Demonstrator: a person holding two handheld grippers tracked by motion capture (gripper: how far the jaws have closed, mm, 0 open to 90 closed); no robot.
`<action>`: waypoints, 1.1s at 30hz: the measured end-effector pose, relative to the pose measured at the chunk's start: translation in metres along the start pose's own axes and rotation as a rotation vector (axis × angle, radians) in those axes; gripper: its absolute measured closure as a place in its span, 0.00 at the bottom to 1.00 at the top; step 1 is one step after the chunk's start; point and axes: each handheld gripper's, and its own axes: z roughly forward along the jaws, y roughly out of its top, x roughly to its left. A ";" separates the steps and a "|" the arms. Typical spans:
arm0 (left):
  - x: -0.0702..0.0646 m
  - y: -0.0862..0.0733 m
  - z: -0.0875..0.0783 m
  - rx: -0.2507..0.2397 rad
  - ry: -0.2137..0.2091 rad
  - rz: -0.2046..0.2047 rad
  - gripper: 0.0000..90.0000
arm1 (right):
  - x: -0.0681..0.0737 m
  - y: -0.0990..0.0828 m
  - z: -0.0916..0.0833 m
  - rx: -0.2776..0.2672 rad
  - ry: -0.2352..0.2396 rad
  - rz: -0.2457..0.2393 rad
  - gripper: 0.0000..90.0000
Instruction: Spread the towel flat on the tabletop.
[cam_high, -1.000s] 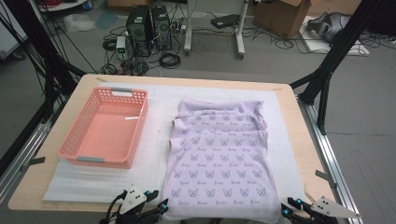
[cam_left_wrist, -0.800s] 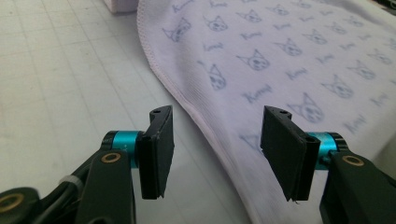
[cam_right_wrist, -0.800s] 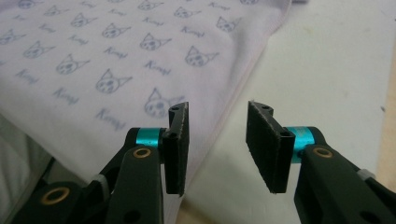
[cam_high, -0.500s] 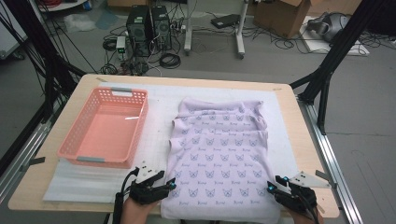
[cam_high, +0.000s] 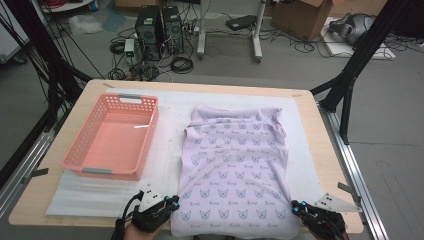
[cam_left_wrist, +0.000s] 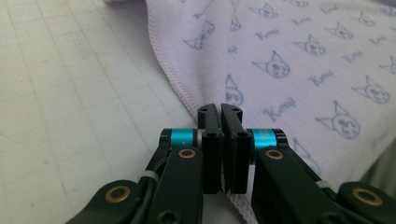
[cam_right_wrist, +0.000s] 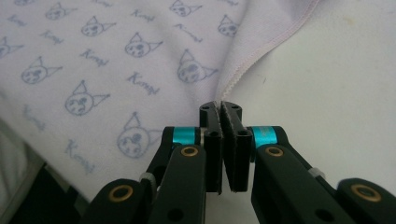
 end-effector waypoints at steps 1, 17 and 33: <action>-0.002 0.000 -0.002 -0.002 -0.007 0.004 0.96 | 0.001 -0.002 -0.003 0.000 0.001 -0.003 0.97; -0.001 0.003 -0.007 -0.071 -0.019 -0.036 0.55 | 0.010 0.000 -0.016 -0.044 -0.017 -0.002 0.70; 0.003 0.021 0.034 0.018 0.030 -0.002 0.95 | -0.006 0.017 0.029 0.026 -0.048 0.003 0.95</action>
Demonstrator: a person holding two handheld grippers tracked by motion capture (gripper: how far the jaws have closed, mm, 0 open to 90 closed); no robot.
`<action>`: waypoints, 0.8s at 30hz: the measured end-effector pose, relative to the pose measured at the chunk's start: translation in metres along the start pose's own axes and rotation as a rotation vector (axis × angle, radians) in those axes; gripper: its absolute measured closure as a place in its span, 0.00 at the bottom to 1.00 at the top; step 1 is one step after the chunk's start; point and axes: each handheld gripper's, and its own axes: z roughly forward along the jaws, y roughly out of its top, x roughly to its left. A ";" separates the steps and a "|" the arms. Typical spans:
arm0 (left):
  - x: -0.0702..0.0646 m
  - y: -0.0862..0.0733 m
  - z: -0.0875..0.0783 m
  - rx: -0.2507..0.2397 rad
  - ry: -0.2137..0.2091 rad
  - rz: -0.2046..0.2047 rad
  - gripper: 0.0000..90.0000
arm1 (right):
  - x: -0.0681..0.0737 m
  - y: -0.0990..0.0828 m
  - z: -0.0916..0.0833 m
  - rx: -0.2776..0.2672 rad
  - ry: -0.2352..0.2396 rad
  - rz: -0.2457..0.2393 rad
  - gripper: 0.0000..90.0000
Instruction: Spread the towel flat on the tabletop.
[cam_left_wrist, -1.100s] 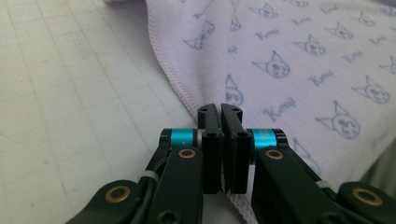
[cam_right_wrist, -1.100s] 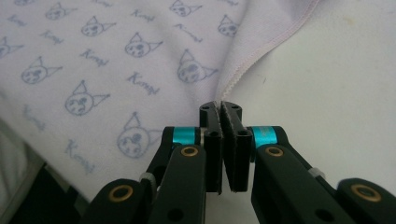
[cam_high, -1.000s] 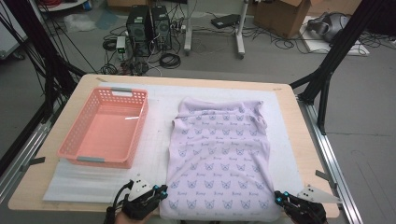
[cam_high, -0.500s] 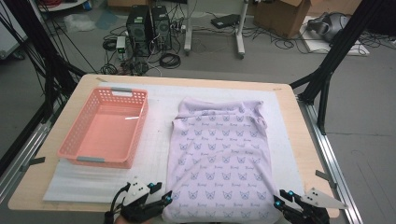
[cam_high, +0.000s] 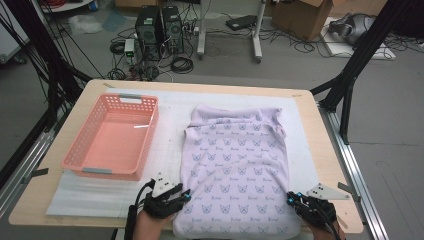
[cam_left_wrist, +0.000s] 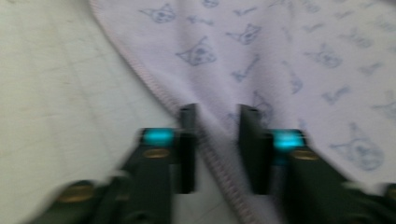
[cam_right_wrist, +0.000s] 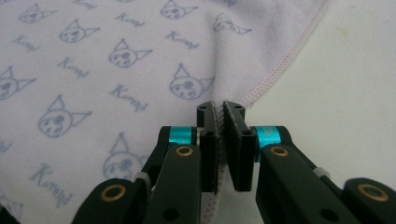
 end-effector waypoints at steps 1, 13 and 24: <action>-0.001 0.000 -0.002 0.007 -0.001 0.002 0.96 | 0.001 -0.001 -0.002 0.003 0.002 0.004 0.95; -0.008 -0.027 -0.042 -0.002 -0.060 -0.001 0.97 | 0.009 -0.024 -0.038 0.009 0.060 -0.026 0.95; -0.002 -0.021 -0.040 -0.075 -0.073 -0.038 0.62 | 0.011 -0.022 -0.048 -0.060 0.078 0.015 0.69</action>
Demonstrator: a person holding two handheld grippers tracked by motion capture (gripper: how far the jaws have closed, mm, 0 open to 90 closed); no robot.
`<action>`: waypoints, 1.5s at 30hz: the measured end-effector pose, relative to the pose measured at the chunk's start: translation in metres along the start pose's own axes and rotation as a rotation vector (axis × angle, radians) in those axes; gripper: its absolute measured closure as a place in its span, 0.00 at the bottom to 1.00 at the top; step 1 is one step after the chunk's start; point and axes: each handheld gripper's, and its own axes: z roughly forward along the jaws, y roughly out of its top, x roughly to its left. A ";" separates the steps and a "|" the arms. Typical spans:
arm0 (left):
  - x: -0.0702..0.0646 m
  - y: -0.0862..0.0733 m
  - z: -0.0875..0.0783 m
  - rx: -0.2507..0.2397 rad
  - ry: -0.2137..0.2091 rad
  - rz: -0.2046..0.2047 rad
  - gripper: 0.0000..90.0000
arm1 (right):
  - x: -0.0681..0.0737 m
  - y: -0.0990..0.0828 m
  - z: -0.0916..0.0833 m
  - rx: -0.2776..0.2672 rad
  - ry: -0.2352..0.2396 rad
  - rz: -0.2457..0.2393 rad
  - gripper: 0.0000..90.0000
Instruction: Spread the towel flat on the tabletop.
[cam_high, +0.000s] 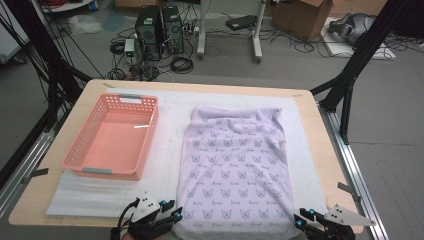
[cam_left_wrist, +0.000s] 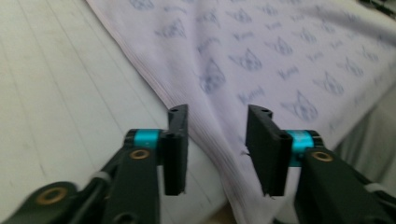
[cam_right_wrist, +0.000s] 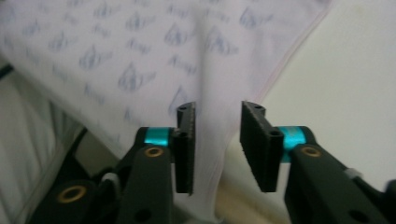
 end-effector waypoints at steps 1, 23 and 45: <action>0.004 0.004 0.003 -0.008 0.009 -0.007 0.60 | -0.001 0.003 0.003 0.000 -0.008 -0.007 0.68; 0.005 0.013 0.022 0.086 0.031 0.011 0.96 | -0.010 0.010 0.031 0.065 -0.037 -0.040 0.96; 0.011 0.018 0.021 0.033 0.042 -0.014 0.57 | -0.007 0.009 0.020 0.018 -0.069 -0.020 0.69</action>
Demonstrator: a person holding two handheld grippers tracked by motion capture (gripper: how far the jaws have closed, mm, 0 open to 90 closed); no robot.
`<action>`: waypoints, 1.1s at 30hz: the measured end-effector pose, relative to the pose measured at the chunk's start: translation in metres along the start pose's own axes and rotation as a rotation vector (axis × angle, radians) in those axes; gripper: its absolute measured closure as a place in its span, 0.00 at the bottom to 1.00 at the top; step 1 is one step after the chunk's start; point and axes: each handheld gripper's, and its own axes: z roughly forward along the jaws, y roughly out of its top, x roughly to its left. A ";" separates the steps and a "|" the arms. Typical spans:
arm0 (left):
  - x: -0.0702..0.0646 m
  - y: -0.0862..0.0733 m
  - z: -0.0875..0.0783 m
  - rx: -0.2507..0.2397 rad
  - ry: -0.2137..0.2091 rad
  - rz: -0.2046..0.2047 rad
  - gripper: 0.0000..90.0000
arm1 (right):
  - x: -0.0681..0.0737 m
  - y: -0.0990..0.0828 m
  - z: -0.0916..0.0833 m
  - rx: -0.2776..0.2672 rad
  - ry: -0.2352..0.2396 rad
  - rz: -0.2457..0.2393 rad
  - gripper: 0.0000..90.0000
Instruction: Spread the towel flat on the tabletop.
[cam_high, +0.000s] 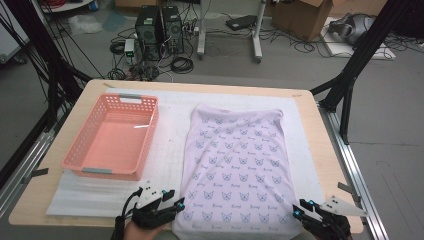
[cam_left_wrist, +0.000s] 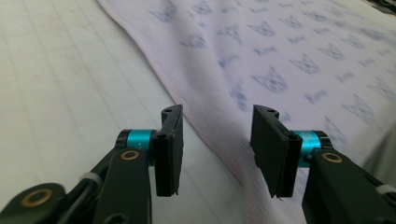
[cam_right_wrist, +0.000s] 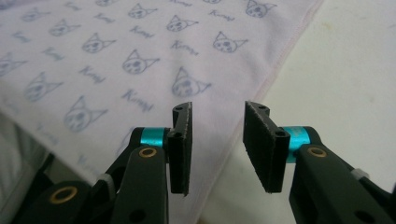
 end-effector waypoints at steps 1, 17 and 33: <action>0.002 0.004 0.005 0.008 -0.004 -0.003 0.56 | 0.001 0.004 0.007 0.004 -0.002 0.000 0.69; -0.013 -0.006 0.005 0.071 -0.013 0.059 0.95 | 0.001 -0.001 0.006 0.064 0.068 -0.055 0.99; -0.004 -0.009 -0.011 -0.030 -0.057 0.018 0.55 | -0.011 -0.004 -0.001 -0.008 -0.030 0.071 0.70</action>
